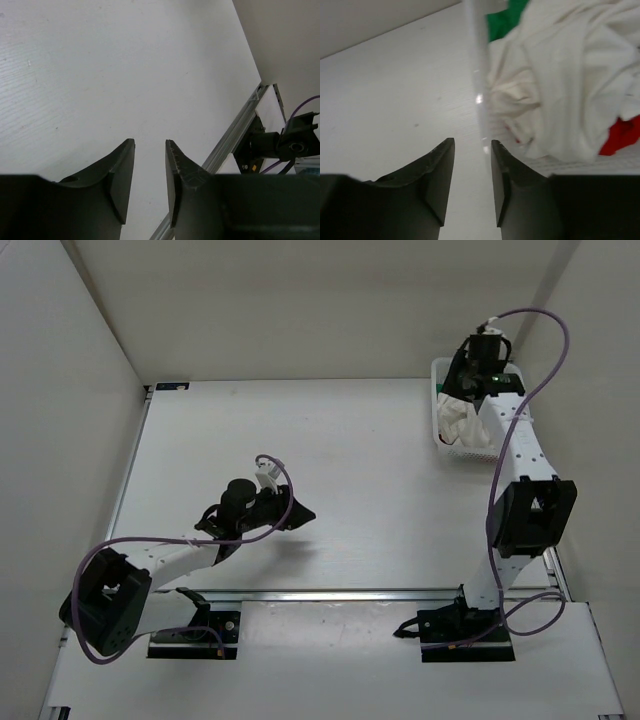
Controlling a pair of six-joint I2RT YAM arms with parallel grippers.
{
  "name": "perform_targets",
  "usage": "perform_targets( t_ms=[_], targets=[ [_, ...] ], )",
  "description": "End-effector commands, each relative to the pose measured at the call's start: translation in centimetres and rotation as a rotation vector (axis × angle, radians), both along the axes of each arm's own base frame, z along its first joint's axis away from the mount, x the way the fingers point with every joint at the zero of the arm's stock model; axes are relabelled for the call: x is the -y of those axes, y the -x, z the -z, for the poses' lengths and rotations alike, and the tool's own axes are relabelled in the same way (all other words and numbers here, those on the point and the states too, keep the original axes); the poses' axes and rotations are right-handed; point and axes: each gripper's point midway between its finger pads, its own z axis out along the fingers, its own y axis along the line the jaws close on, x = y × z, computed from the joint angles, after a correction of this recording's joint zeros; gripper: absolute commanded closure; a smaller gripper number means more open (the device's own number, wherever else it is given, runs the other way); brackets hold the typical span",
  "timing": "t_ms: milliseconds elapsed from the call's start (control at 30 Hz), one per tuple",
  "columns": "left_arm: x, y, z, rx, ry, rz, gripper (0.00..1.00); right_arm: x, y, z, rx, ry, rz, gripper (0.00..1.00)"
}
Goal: Fold and stack the t-shirts
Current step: Grab crumpled tshirt from bin with the left arm
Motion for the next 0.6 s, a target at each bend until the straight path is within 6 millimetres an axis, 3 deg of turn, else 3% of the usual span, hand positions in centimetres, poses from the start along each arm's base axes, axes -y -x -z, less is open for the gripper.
perform_targets(
  t_ms=[0, 33, 167, 333, 433, 533, 567],
  targets=[
    [0.5, 0.5, -0.7, 0.066, 0.001, 0.011, 0.57, 6.7, -0.8, 3.0, -0.092, 0.046, 0.155, 0.65],
    [0.6, 0.4, -1.2, 0.083, 0.005, 0.008, 0.55, 8.0, -1.0, 4.5, -0.127, 0.042, 0.182, 0.61],
    [0.5, 0.5, -0.2, 0.077, -0.036, -0.003, 0.54, 12.0, -0.8, 7.3, -0.193, 0.065, 0.253, 0.56],
    [0.5, 0.5, 0.3, 0.063, -0.045, 0.003, 0.49, 13.0, -0.8, 9.4, -0.209, 0.079, 0.238, 0.53],
    [0.3, 0.4, 0.7, 0.048, -0.046, -0.008, 0.48, 13.5, -0.9, 9.6, -0.197, 0.078, 0.241, 0.58],
    [0.3, 0.2, 0.5, 0.038, -0.033, -0.007, 0.36, 13.4, -1.4, 10.1, -0.179, 0.037, 0.211, 0.73],
    [0.1, 0.1, 0.6, 0.035, -0.035, -0.014, 0.35, 13.4, -1.5, 10.1, -0.172, 0.019, 0.206, 0.83]
  ],
)
